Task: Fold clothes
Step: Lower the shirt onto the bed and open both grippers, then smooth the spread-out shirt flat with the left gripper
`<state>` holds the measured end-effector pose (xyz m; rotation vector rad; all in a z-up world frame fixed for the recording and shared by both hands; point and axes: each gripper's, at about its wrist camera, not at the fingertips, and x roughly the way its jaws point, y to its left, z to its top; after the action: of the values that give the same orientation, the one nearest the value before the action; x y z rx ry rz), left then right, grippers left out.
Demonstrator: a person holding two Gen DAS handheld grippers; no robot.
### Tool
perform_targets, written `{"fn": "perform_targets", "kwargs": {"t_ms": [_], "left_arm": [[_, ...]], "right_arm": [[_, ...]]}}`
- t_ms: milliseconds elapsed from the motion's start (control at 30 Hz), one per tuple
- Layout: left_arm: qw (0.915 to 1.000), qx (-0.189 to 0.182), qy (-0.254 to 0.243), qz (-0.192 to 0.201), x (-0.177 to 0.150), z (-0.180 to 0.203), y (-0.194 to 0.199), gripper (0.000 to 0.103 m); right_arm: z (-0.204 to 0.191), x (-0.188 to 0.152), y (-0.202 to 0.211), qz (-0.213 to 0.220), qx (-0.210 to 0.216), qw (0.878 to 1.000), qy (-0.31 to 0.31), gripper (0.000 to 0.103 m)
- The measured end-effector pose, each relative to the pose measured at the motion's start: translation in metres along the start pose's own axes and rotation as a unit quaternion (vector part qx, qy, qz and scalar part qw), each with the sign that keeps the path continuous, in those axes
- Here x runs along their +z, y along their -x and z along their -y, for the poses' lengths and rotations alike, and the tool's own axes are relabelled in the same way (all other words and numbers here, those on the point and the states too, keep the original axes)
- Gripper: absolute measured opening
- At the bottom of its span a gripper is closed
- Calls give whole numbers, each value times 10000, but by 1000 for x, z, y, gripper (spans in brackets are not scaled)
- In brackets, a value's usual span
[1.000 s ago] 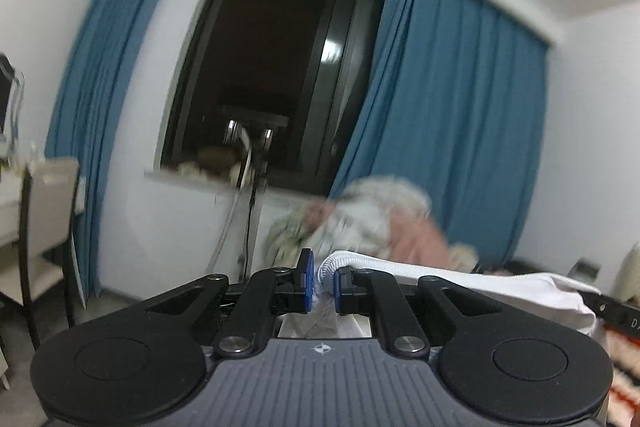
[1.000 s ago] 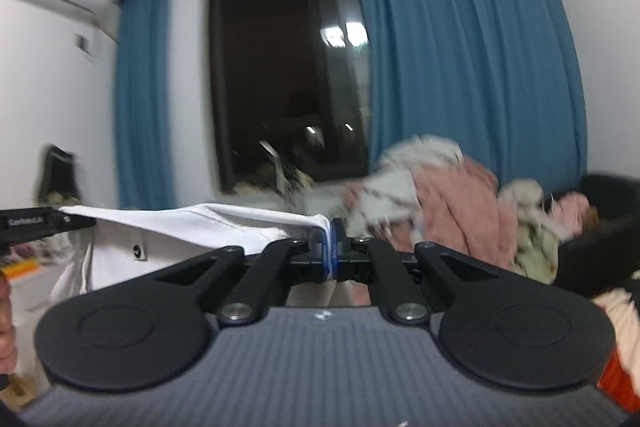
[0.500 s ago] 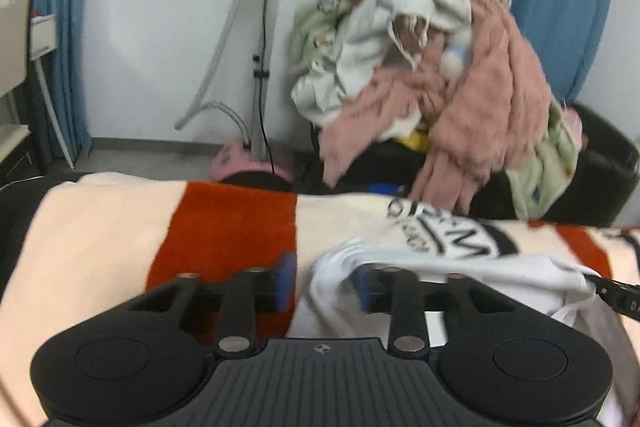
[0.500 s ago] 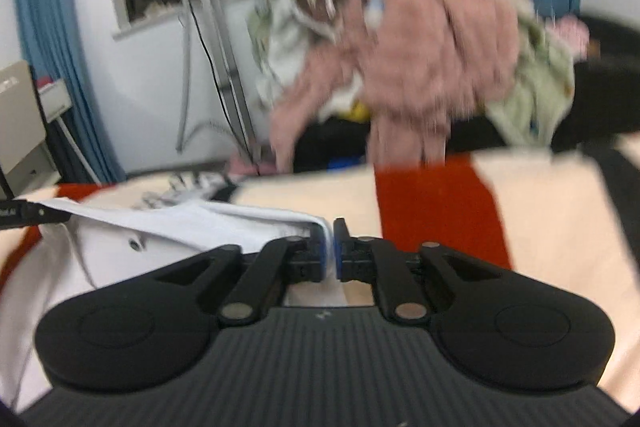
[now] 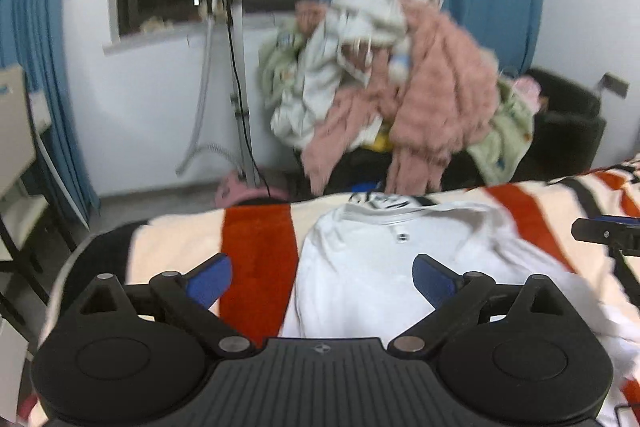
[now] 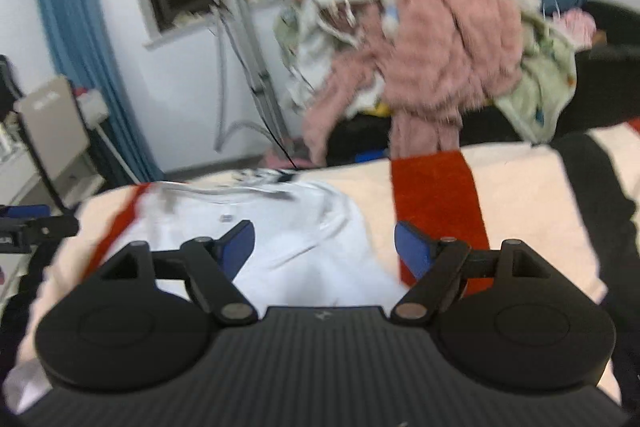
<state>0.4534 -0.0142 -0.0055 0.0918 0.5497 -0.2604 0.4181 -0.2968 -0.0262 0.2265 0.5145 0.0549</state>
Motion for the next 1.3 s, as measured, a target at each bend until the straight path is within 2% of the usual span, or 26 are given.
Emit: {"fn": "perform_targets", "kwargs": {"t_ms": [167,367,500,667,833,967,1167,1233,1300], "left_arm": [[9988,57,152,453,-41,33,121,98],[9968,157,51,783,-108,77,256,98],[9952,208,77,955,-145,97,322,98],[9942,187,346,998,-171,117,372,98],[9901,133,815,1133,-193,120,385,98],[9893,215,846,1167,-208,118,371,96],[9900,389,1028,887,-220,102,305,89],[9896,432,1151,745,-217,91,273,85],[9896,513,1208,588,-210,78,237,74]], "right_arm": [[-32,-32,109,488,239,9985,54,78],[-70,-95,230,794,384,9951,451,80],[-82,-127,281,925,518,9918,715,80],[-81,-152,313,1092,593,9904,608,80],[-71,-164,324,1055,746,9914,202,80],[-61,-172,320,1288,854,9879,121,80],[-47,-186,286,1021,615,9929,22,80],[-44,-190,276,938,557,9940,47,80],[-43,-195,264,875,464,9950,111,80]]}}
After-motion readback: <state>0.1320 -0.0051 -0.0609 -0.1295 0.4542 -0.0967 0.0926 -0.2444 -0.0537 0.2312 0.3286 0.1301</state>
